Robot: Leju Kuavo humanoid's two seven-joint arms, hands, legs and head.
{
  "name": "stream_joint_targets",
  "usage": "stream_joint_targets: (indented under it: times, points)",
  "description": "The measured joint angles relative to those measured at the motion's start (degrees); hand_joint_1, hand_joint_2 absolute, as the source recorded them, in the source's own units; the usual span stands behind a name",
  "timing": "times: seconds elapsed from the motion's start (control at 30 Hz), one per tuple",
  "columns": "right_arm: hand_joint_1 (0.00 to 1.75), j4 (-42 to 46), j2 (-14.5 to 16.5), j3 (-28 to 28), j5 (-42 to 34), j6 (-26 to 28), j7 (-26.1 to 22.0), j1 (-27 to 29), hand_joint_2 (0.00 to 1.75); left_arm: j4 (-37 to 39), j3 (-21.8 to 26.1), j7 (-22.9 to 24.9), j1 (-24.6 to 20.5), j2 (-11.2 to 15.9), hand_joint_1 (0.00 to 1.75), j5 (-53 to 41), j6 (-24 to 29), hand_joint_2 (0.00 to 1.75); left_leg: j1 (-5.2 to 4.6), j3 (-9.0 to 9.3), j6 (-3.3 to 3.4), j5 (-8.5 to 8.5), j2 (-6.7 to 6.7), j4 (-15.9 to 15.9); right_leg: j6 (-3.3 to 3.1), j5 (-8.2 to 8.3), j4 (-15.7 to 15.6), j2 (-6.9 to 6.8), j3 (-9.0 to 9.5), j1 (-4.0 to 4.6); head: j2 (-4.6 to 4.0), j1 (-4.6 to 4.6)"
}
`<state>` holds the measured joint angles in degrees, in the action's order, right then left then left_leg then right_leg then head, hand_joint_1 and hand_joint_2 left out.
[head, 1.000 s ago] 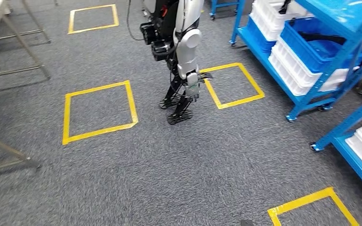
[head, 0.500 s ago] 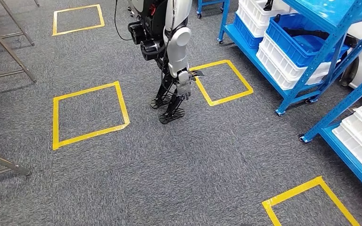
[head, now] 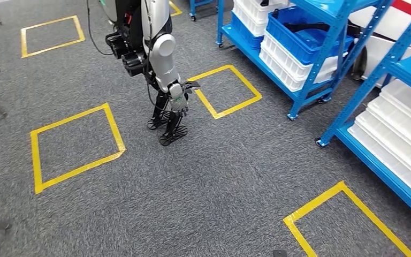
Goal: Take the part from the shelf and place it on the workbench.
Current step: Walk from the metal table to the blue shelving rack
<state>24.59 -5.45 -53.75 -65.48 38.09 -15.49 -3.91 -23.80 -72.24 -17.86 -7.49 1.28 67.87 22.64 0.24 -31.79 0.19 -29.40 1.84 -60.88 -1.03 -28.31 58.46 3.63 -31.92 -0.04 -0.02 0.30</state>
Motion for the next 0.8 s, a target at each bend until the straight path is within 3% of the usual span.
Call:
stream_joint_targets:
  times: [0.03, 0.1, 0.17, 0.2, 0.27, 0.33, 0.37, 0.4, 0.47, 0.53, 0.67, 0.73, 0.8]
  points:
    - [0.00, 0.0, 0.0, 0.0, 0.0, 0.0, 0.0, 0.0, 0.00, 0.0, 0.0, 0.0, 0.0, 0.0, 0.00, 0.0, 0.0, 0.00, -0.12, 0.64, 0.13, 0.46, 0.54, 1.8, 0.18, -0.02, 0.0, 0.36, -0.08, -0.02, 0.00, -0.04]
    - [0.00, 0.0, 0.0, -0.1, 0.0, 0.0, 0.0, 0.1, 0.00, 0.0, 0.0, 0.0, -0.1, 0.0, 0.00, 0.0, 0.0, 0.00, -0.22, 0.82, 0.34, 0.46, 0.24, 2.5, 0.76, 0.05, -0.1, 1.07, -0.20, -0.12, 0.00, -0.04]
    - [0.00, 0.0, 0.0, -0.2, -0.1, 0.0, 0.0, 0.2, 0.00, 0.0, 0.0, 0.0, -0.2, 0.0, 0.00, 0.0, 0.0, 0.00, 0.03, 1.04, 0.92, 0.85, -0.63, 3.2, 1.31, -0.70, 0.8, 0.38, -0.54, -0.18, 0.00, 0.10]
    - [0.00, 0.0, -0.1, -0.2, -0.2, 0.0, 0.0, 0.1, 0.00, 0.0, 0.0, 0.0, -0.2, 0.0, 0.00, 0.0, 0.0, 0.00, 0.18, 1.13, 1.24, 1.06, -1.14, 3.5, 1.54, -1.91, 2.6, -0.47, -1.34, -0.17, 0.00, 0.37]
    - [0.00, 0.0, -0.1, -0.3, -0.3, 0.0, 0.0, 0.0, 0.00, 0.0, 0.0, 0.0, -0.2, 0.0, 0.00, 0.0, 0.0, 0.00, 0.21, 1.17, 1.60, 1.17, -2.16, 3.8, 1.94, -5.55, 9.2, -2.29, -4.44, -0.34, 0.00, 0.99]
    - [0.00, 0.0, -0.1, -0.3, -0.4, -0.1, 0.0, 0.0, 0.00, 0.0, 0.0, 0.0, -0.1, 0.0, 0.00, 0.0, 0.0, 0.00, 0.25, 1.17, 1.61, 1.08, -3.14, 3.8, 2.44, -7.54, 15.1, -2.86, -7.29, -0.66, 0.00, 1.35]
    - [0.00, 0.0, -0.1, -0.3, -0.5, -0.1, 0.0, 0.1, 0.00, 0.0, 0.0, 0.0, -0.1, 0.0, 0.00, 0.0, 0.0, 0.00, 0.32, 1.21, 1.51, 0.99, -3.56, 3.7, 2.67, -6.99, 15.5, -3.02, -7.45, -0.84, 0.00, 1.51]
    - [0.00, 0.0, -0.1, -0.3, -0.5, -0.1, 0.0, 0.2, 0.00, 0.0, 0.0, 0.0, -0.1, 0.0, 0.00, 0.0, 0.0, 0.00, 0.44, 1.27, 1.33, 0.86, -3.94, 3.6, 2.88, -5.45, 13.5, -3.24, -6.53, -1.04, 0.00, 1.70]
    - [0.00, 0.0, -0.1, -0.4, -0.5, -0.1, 0.0, 0.2, 0.00, 0.0, 0.0, 0.0, -0.1, 0.0, 0.00, 0.0, 0.0, 0.00, 0.57, 1.42, 0.65, 0.36, -4.63, 3.2, 3.19, -1.76, 5.8, -4.62, -2.83, -1.22, 0.00, 2.19]
    - [0.00, 0.0, -0.1, -0.4, -0.5, -0.1, 0.0, 0.0, 0.00, 0.0, 0.0, 0.0, -0.1, 0.0, 0.00, 0.0, 0.0, 0.00, 0.40, 1.53, -0.14, -0.18, -5.15, 2.6, 2.79, -0.33, 1.0, -5.57, -0.67, -1.12, 0.00, 2.46]
    - [0.00, 0.0, -0.1, -0.4, -0.5, 0.0, 0.0, 0.1, 0.00, 0.0, 0.0, 0.0, -0.2, 0.0, 0.00, 0.0, 0.0, 0.00, 0.62, 1.86, -1.44, -1.08, -5.21, 2.0, 1.08, -0.41, 0.5, -4.43, -0.58, -0.81, 0.00, 1.62]
    - [0.00, 0.0, -0.2, -0.4, -0.5, 0.0, 0.0, 0.0, 0.00, 0.0, 0.0, 0.0, -0.2, 0.0, 0.00, 0.0, 0.0, 0.00, 0.81, 0.24, -1.88, -3.88, -3.76, -2.3, 0.38, -0.23, 0.3, -3.85, -0.51, -0.88, 0.00, 1.14]
    - [0.00, 0.0, -0.2, -0.4, -0.5, 0.0, 0.0, -0.1, 0.00, 0.0, 0.0, 0.0, -0.1, 0.0, 0.00, 0.0, 0.0, 0.00, 0.77, -3.34, -1.92, -7.48, -2.69, -10.1, 0.00, -0.26, 0.3, -3.17, -0.52, -0.67, 0.00, 0.51]
